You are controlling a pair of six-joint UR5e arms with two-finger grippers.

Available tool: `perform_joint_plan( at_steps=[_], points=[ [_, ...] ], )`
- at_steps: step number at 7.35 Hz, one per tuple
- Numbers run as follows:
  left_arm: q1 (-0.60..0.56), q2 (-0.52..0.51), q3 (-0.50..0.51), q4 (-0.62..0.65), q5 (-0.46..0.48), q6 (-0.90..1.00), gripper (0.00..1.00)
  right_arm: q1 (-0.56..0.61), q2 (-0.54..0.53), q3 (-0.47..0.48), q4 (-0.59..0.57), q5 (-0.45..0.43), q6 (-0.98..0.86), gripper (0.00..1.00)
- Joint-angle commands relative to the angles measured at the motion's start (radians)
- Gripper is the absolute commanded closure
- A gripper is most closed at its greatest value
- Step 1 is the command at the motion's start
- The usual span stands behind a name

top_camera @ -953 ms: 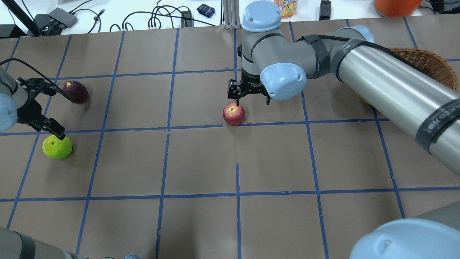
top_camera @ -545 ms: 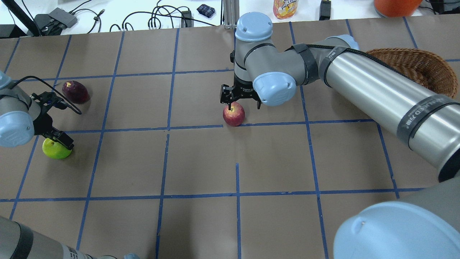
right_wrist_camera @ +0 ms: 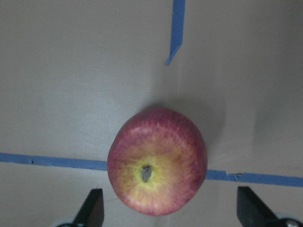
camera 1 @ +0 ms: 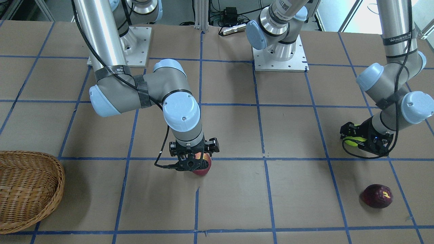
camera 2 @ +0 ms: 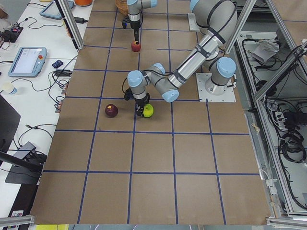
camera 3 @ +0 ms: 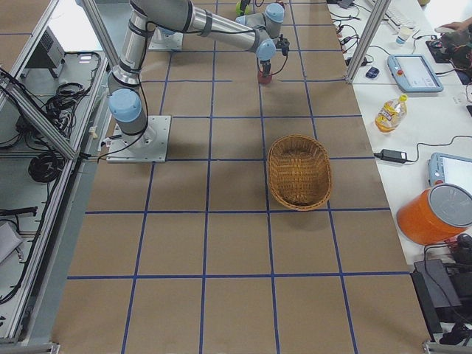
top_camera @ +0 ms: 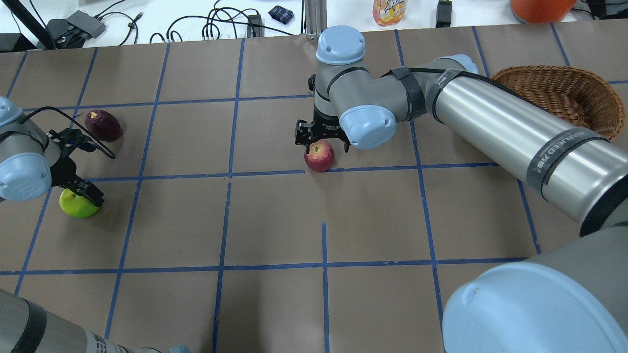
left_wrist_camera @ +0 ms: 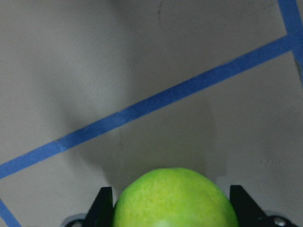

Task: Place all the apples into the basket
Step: 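Grasp the red apple with right gripper while left grasps green apple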

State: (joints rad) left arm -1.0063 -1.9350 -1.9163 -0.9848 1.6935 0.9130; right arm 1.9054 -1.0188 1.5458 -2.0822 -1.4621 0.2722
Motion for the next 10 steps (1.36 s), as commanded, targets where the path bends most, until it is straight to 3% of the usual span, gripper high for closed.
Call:
perform_joint_plan(
  at_steps=[1, 3, 4, 5, 8, 10],
  points=[
    [-0.137, 0.092, 0.048, -0.200, -0.011, -0.260, 0.60, 0.004, 0.037, 0.000, -0.028, 0.000, -0.007, 0.00],
    [-0.297, 0.145, 0.074, -0.288, -0.078, -0.577, 0.60, 0.004, 0.055, 0.002, -0.036, -0.001, -0.004, 0.00],
    [-0.387, 0.157, 0.079, -0.281, -0.084, -0.746, 0.59, 0.004, 0.058, 0.000, -0.038, 0.002, 0.001, 0.67],
    [-0.473, 0.139, 0.106, -0.276, -0.084, -0.855, 0.59, 0.003, 0.054, 0.000, -0.036, 0.008, -0.005, 1.00],
    [-0.581, 0.110, 0.129, -0.258, -0.125, -1.113, 0.59, -0.032, -0.021, -0.016, 0.017, -0.018, -0.016, 1.00],
    [-0.674, 0.064, 0.129, -0.154, -0.146, -1.277, 0.59, -0.173, -0.136, -0.070, 0.223, -0.040, -0.048, 1.00]
  ],
)
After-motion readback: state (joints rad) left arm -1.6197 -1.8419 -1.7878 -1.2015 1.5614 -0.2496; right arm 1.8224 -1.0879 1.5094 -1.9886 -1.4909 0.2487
